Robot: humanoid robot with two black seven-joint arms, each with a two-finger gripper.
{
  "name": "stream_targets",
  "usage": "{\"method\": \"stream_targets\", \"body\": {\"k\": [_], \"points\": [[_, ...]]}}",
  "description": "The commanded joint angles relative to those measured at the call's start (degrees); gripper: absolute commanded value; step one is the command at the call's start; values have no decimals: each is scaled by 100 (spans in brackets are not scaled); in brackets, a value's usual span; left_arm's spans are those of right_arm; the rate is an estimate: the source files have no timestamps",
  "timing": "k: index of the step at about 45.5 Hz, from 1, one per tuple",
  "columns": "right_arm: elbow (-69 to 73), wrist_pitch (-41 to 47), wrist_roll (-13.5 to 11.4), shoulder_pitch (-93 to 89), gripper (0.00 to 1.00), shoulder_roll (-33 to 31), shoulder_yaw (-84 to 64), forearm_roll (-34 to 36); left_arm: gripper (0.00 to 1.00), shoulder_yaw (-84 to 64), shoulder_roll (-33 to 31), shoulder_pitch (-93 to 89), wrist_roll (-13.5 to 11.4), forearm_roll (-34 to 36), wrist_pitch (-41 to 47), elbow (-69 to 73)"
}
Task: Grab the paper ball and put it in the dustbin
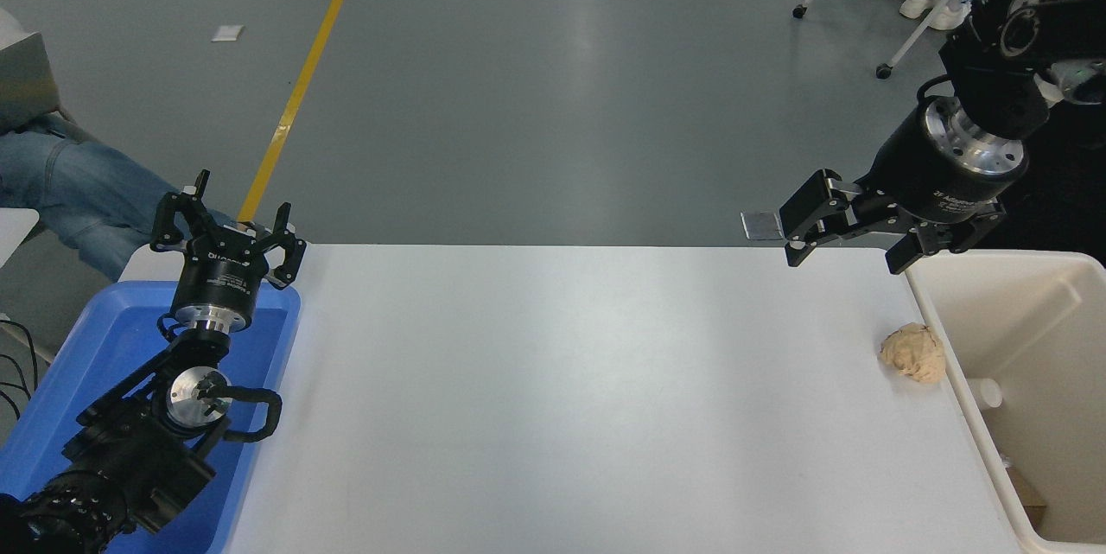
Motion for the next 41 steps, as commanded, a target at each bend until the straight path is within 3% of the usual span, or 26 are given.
{"method": "stream_targets", "body": {"k": [1, 41], "points": [[4, -13, 2, 8, 100, 7, 13, 13, 99, 0, 0, 0, 16, 0, 0, 0], [-576, -65, 2, -335, 100, 201, -40, 57, 99, 0, 0, 0, -1, 0, 0, 0]]}}
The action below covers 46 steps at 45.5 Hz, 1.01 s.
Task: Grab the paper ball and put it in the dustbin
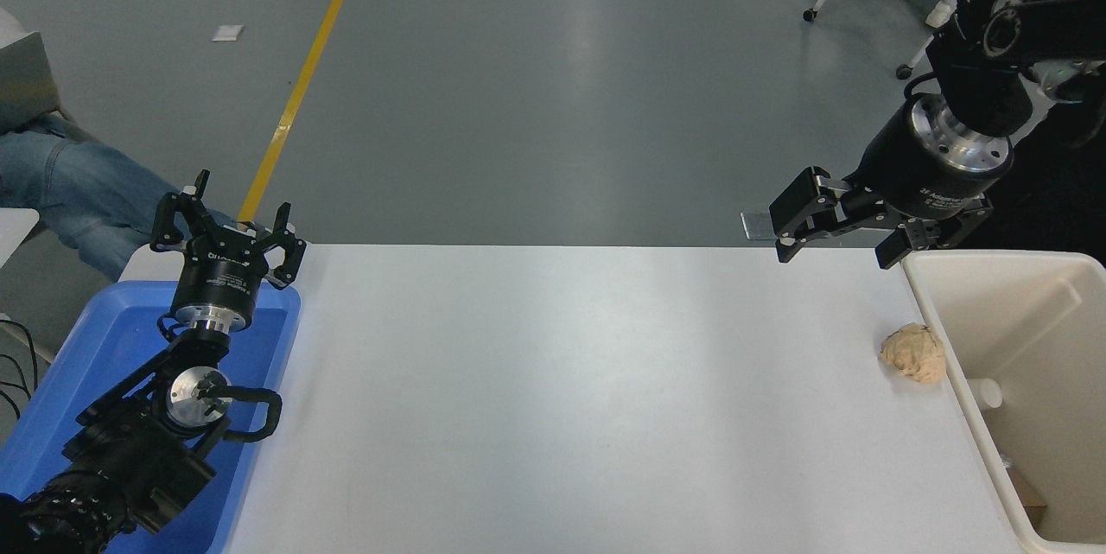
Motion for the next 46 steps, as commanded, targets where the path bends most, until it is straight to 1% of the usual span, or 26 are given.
{"method": "stream_targets", "body": {"k": [1, 16, 23, 34, 37, 46], "points": [[-331, -6, 2, -211, 100, 11, -80, -14, 99, 0, 0, 0, -1, 1, 0, 0], [-875, -6, 11, -765, 100, -25, -238, 3, 99, 0, 0, 0, -1, 1, 0, 0], [-1192, -6, 37, -1072, 100, -235, -133, 48, 99, 0, 0, 0, -1, 1, 0, 0], [-1385, -85, 37, -1494, 100, -271, -133, 48, 99, 0, 8, 0, -1, 1, 0, 0], [-1569, -391, 37, -1766, 100, -323, -124, 48, 99, 0, 0, 0, -1, 1, 0, 0], [-2622, -2105, 11, -3276, 100, -323, -220, -14, 99, 0, 8, 0, -1, 1, 0, 0]]}}
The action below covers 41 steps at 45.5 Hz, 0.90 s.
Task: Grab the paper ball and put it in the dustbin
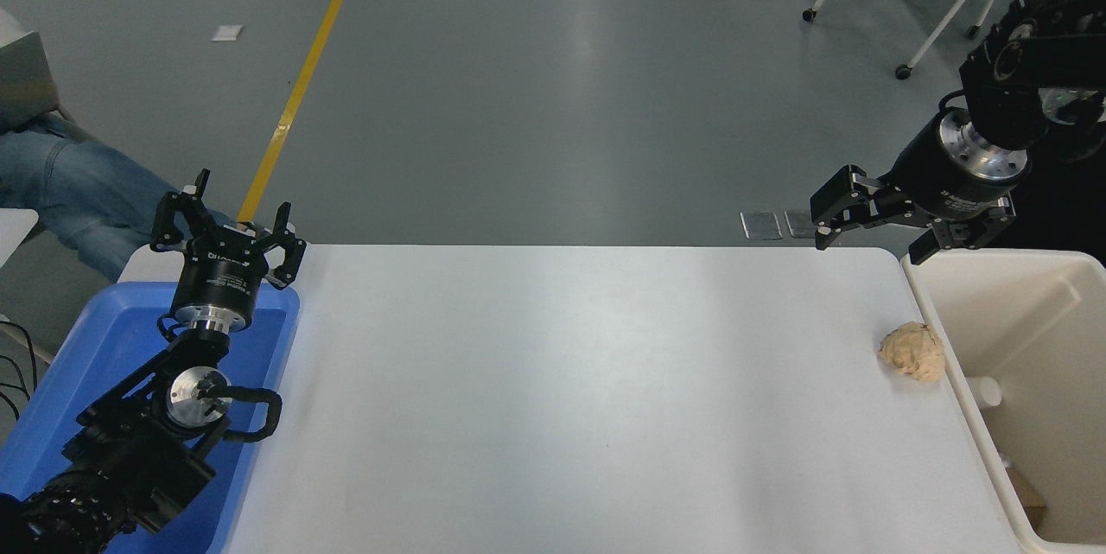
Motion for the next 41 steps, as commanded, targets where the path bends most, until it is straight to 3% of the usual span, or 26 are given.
{"method": "stream_targets", "body": {"k": [1, 26, 41], "points": [[-1091, -1434, -9, -1497, 100, -28, -53, -45, 99, 1, 6, 3, 0, 0, 0, 0], [-3552, -2376, -18, -4065, 100, -28, 447, -10, 99, 1, -3, 3, 0, 0, 0, 0], [-3702, -2675, -9, -4839, 100, -37, 1485, -1, 99, 1, -3, 3, 0, 0, 0, 0]]}}
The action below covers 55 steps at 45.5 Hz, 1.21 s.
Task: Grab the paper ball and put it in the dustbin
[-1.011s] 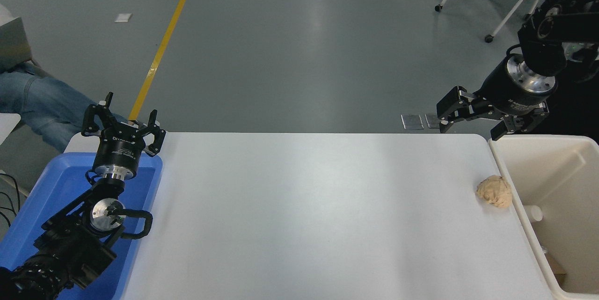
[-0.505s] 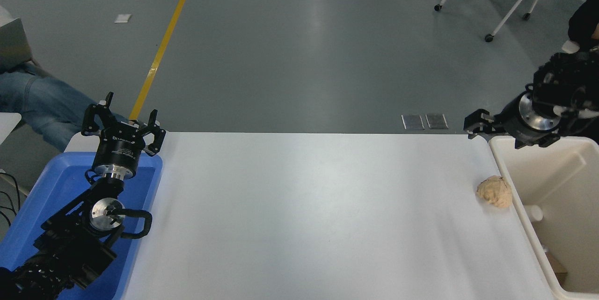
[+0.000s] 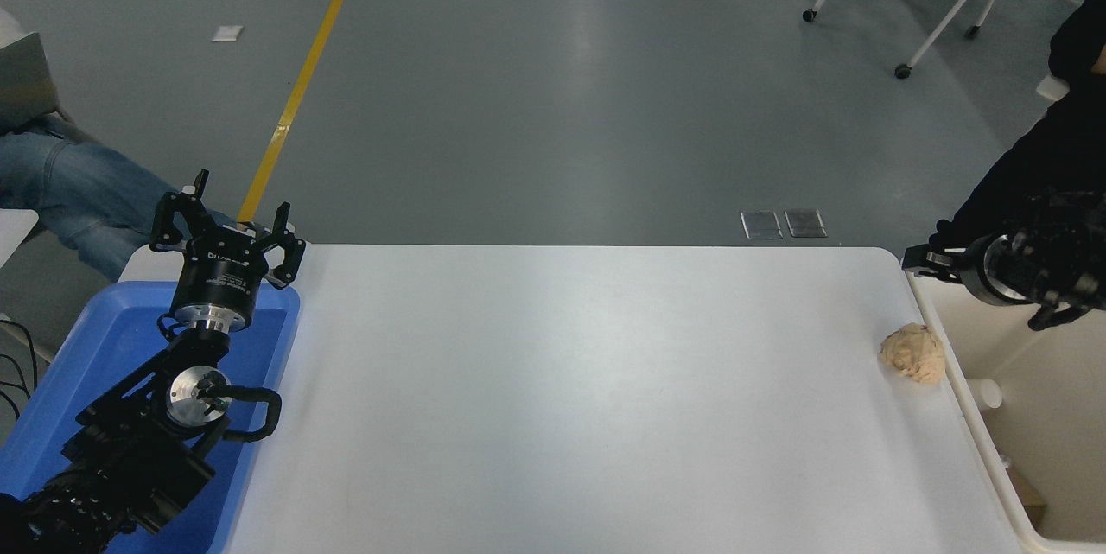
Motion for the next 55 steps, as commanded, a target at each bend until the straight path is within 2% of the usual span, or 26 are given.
{"method": "stream_targets", "body": {"k": [1, 29, 38, 42, 44, 49, 53, 55], "points": [[-260, -294, 7, -655, 100, -15, 597, 11, 99, 0, 4, 0, 0, 0, 0, 0], [-268, -540, 33, -1235, 100, -32, 1802, 11, 99, 0, 4, 0, 0, 0, 0, 0], [-260, -768, 68, -1349, 96, -32, 1810, 11, 99, -9, 4, 0, 0, 0, 0, 0], [-242, -760, 77, -1358, 81, -32, 1898, 11, 99, 0, 4, 0, 0, 0, 0, 0], [-233, -760, 77, -1384, 71, -32, 1942, 11, 99, 0, 4, 0, 0, 0, 0, 0], [-198, -760, 103, -1411, 29, -32, 1978, 11, 99, 0, -5, 0, 0, 0, 0, 0], [-189, -760, 244, -1437, 1, -24, 1978, 2, 99, 0, -5, 0, 0, 0, 0, 0], [-189, -760, 375, -1455, 0, -24, 1978, 2, 99, 0, -5, 0, 0, 0, 0, 0]]}}
